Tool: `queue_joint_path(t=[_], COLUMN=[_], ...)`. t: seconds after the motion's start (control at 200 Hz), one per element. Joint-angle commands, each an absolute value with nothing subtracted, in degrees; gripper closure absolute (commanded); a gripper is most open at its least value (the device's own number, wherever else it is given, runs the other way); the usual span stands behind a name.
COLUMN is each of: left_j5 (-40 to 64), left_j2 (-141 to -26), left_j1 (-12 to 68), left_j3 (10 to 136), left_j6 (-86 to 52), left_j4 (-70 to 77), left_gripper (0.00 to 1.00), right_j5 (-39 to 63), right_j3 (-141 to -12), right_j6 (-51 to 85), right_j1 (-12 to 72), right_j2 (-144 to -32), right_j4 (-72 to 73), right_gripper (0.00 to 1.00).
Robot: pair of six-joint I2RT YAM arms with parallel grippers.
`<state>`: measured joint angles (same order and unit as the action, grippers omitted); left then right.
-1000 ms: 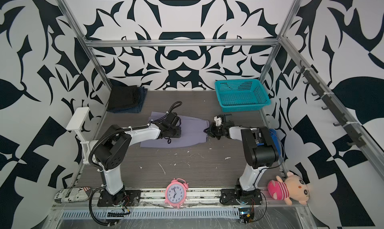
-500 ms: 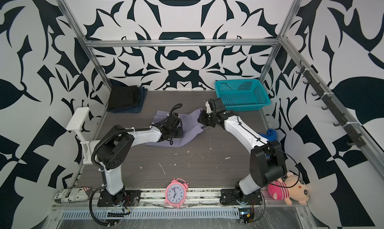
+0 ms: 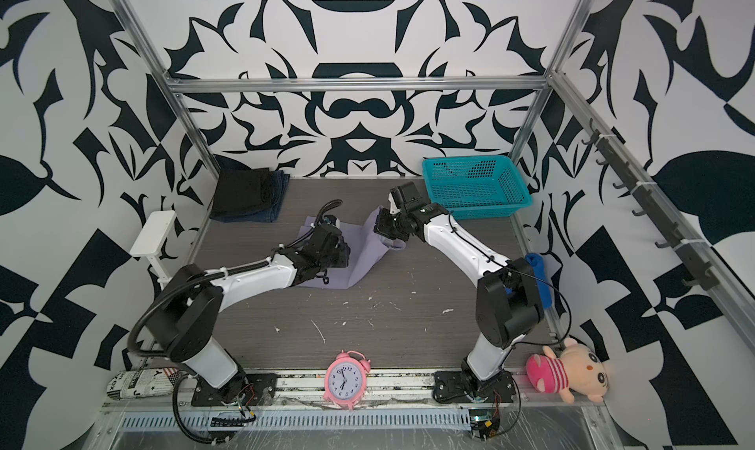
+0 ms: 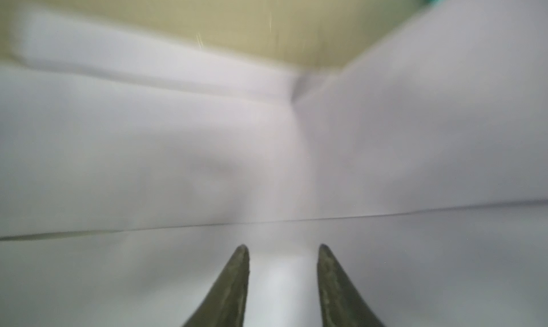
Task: Fold and stack skirts
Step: Fold the skirt at the center of the table.
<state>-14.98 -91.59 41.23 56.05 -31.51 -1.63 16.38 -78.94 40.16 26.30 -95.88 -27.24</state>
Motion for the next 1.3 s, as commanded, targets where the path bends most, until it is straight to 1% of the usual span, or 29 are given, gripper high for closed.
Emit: queue_joint_path(t=[0.0,0.1,0.225,0.4,0.485,0.6,0.68,0.845,1.015,1.13,1.21,1.295], left_j5=[-17.6,-16.99,-15.58,-13.02,-10.53,-9.56,-8.43,-7.11,-7.5,-7.78,-8.75,-11.09], left_j2=[-86.63,-86.4,-90.83,-97.05,-100.85,-104.54,-105.97,-107.46,-106.66,-103.83,-97.76,-88.03], left_j1=[38.74,36.74,36.3,36.31,36.7,38.01,38.27,39.26,39.64,39.64,39.64,39.57], left_j3=[53.53,50.91,49.75,50.36,53.29,54.25,53.72,52.76,50.71,48.94,46.47,43.14], left_j6=[-30.89,-29.58,-29.31,-29.7,-29.8,-30.44,-31.23,-32.08,-32.68,-32.87,-33.43,-33.45], left_j4=[-5.76,-5.37,-3.73,1.45,1.4,3.48,5.67,9.13,11.62,12.21,11.38,9.02], left_gripper=[0.56,0.57,0.62,0.63,0.66,0.66,0.67,0.68,0.68,0.69,0.69,0.64], right_j5=[14.63,14.86,14.78,13.91,13.47,11.64,12.52,12.15,10.77,11.03,10.41,9.92], right_j3=[-80.69,-80.25,-79.77,-78.97,-78.73,-81.38,-83.56,-89.56,-99.84,-108.93,-113.11,-116.08], right_j6=[38.77,38.35,37.89,36.59,35.71,34.16,33.93,33.14,32.61,32.3,32.35,32.14], right_j1=[26.03,25.82,25.41,23.7,22.7,22.59,22.97,26.27,31.74,33.62,34.46,34.91], right_j2=[-93.28,-93.16,-92.93,-91.22,-90.29,-90.56,-91.84,-97.73,-106.89,-114.8,-118.32,-120.1], right_j4=[-27.55,-27.6,-27.82,-29.49,-30.31,-33.62,-34.52,-35.81,-38.32,-42.6,-44.04,-45.34], right_gripper=[1.0,1.0,1.0,1.0,1.0,1.0,1.0,1.0,1.0,1.0,1.0,1.0])
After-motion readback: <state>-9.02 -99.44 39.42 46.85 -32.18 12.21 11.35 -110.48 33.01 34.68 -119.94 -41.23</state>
